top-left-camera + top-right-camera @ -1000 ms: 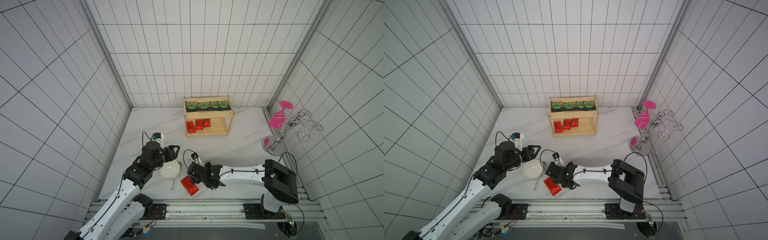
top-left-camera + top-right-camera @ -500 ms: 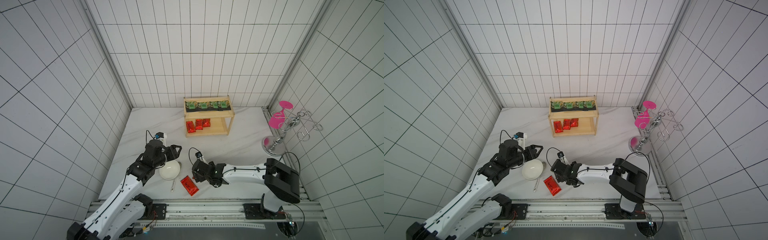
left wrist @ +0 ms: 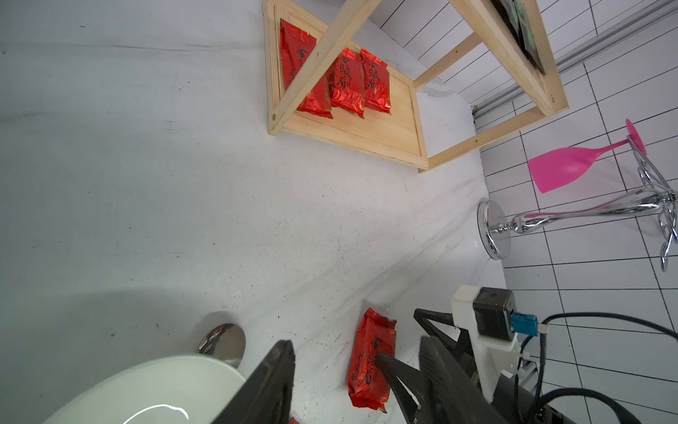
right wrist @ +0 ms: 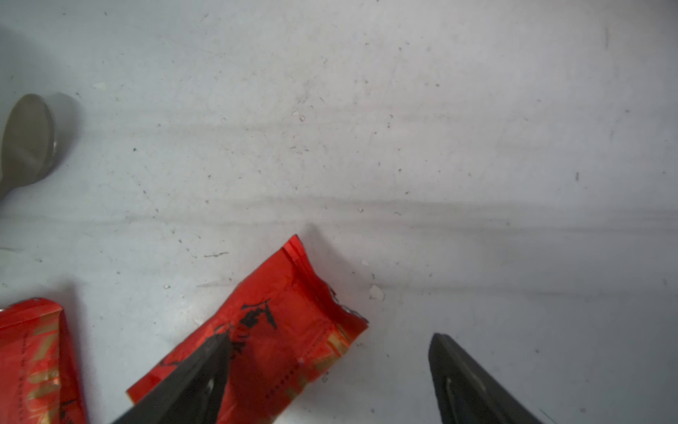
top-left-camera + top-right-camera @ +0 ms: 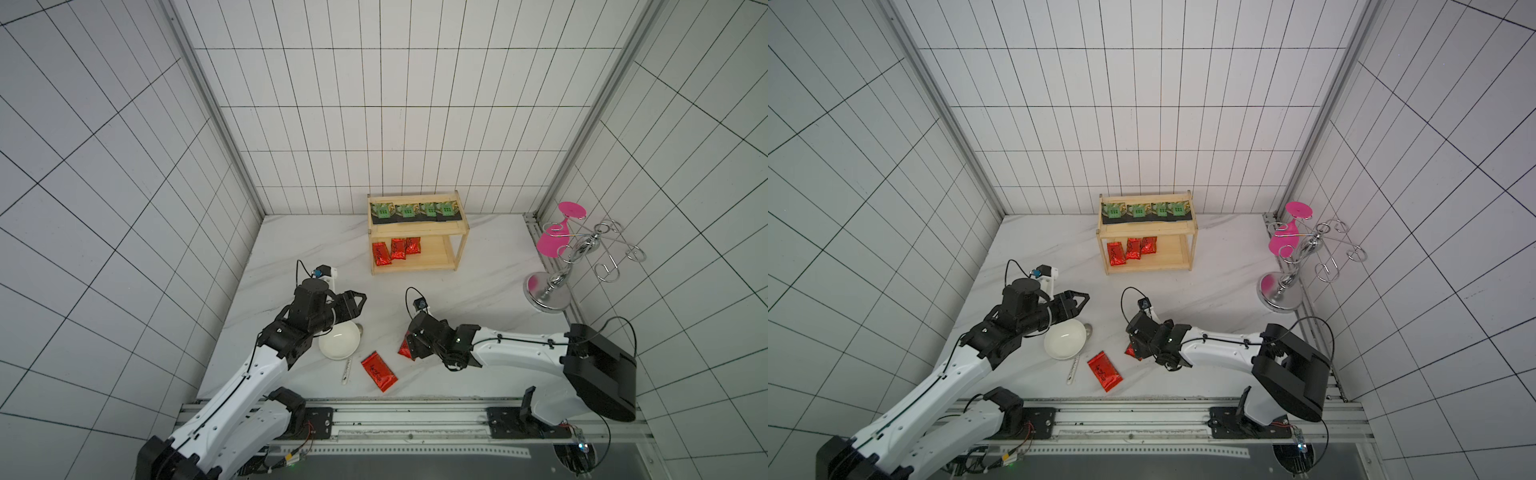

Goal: Place the tea bags on the shelf by color
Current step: Move the tea bag to the center of the board.

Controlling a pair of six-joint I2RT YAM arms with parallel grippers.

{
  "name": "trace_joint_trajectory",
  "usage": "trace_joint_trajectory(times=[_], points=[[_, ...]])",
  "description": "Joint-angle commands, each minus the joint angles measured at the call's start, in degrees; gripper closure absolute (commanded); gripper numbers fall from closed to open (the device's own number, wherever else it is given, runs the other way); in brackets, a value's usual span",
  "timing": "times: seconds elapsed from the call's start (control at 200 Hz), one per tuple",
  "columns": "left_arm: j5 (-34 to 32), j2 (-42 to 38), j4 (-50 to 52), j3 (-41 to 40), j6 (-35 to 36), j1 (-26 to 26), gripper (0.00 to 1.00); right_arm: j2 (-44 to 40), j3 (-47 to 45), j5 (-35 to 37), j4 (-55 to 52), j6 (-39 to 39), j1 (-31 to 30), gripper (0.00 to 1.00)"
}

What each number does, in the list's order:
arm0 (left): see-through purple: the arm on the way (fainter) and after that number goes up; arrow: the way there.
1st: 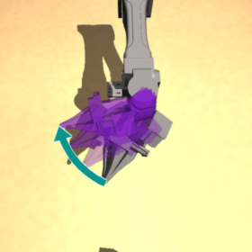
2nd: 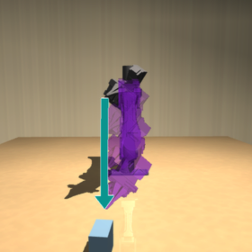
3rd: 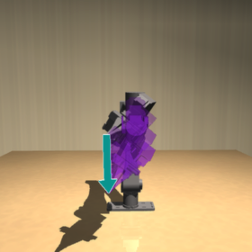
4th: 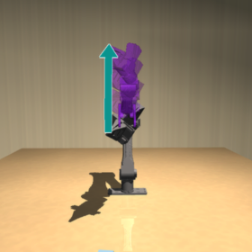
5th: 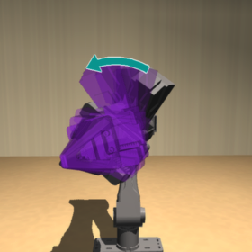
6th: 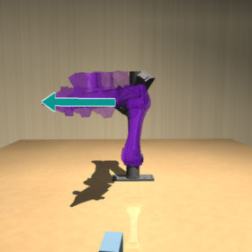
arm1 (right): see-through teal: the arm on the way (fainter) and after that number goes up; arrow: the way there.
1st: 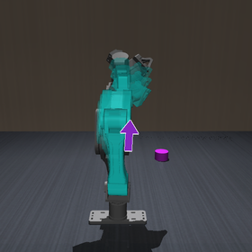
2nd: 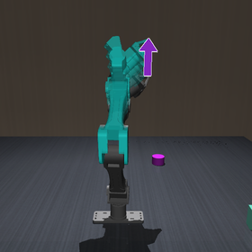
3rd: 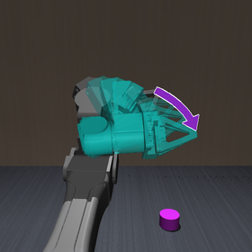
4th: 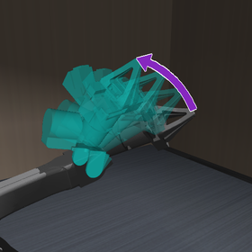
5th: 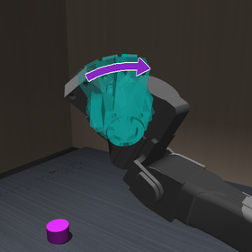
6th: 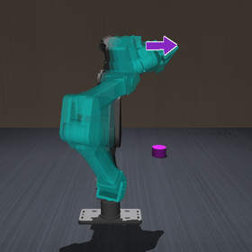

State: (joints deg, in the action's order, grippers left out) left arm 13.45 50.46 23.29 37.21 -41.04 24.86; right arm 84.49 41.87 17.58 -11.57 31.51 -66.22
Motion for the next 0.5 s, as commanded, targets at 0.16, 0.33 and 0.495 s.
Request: trace_joint_trajectory(times=[0.16,0.33,0.495], points=[[0.35,1.92,-2.55,-0.59,-0.36,1.42,0.42,-5.72,-0.68,-10.17,0.53,6.62,-0.84,0.09],[0.09,2.34,-2.81,-0.46,-0.19,1.58,0.42,-2.15,1.26,-13.55,-0.65,10.72,-0.65,0.08],[-0.25,2.21,-2.55,-0.64,-0.01,1.57,0.42,0.88,2.02,-14.04,-0.61,11.92,-0.66,0.10]])
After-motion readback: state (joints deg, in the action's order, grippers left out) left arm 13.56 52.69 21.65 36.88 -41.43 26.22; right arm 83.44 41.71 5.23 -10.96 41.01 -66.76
